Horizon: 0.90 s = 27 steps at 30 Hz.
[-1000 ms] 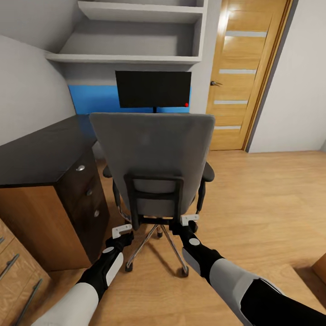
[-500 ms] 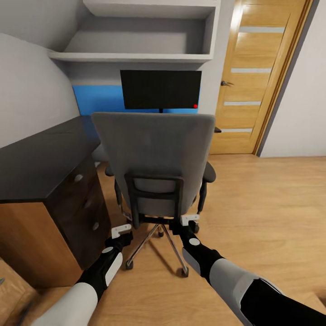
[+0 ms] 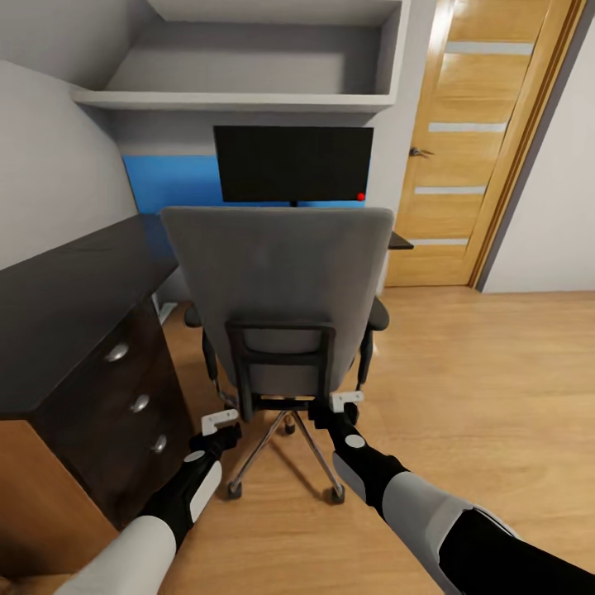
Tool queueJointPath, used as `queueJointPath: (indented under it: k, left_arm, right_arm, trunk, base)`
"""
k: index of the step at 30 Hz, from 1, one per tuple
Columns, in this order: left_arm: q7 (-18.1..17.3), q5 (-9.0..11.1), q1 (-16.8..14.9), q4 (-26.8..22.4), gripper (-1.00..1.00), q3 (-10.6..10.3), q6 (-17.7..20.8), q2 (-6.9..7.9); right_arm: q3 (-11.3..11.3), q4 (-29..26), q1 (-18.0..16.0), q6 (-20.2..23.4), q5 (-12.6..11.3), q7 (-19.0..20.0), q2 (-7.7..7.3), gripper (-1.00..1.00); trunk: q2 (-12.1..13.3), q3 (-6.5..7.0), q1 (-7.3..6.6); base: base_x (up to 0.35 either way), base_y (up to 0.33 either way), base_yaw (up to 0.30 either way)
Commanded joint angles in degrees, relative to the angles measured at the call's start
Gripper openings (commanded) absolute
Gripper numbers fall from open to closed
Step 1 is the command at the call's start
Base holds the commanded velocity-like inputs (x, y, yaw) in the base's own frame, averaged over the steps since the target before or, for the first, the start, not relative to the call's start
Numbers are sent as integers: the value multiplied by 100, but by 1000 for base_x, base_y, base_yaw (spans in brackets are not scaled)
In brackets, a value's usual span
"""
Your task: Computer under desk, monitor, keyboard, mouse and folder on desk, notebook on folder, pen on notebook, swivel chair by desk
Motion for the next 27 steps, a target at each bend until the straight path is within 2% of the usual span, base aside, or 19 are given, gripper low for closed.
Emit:
queueJointPath:
  k: [1, 27]
  left_arm:
    - [30, 43, -1, -9, 100, -18, 20, 12]
    - [30, 47, -1, -7, 100, -18, 10, 40]
  right_arm:
    - [55, 2, -7, -21, -45, -39, 0, 100]
    - [54, -3, -7, -21, -40, -39, 0, 100]
  trunk:
    - [-1, -5, 2]
    - [-1, -5, 2]
  base:
    - [318, 0, 0]
    - [319, 0, 0]
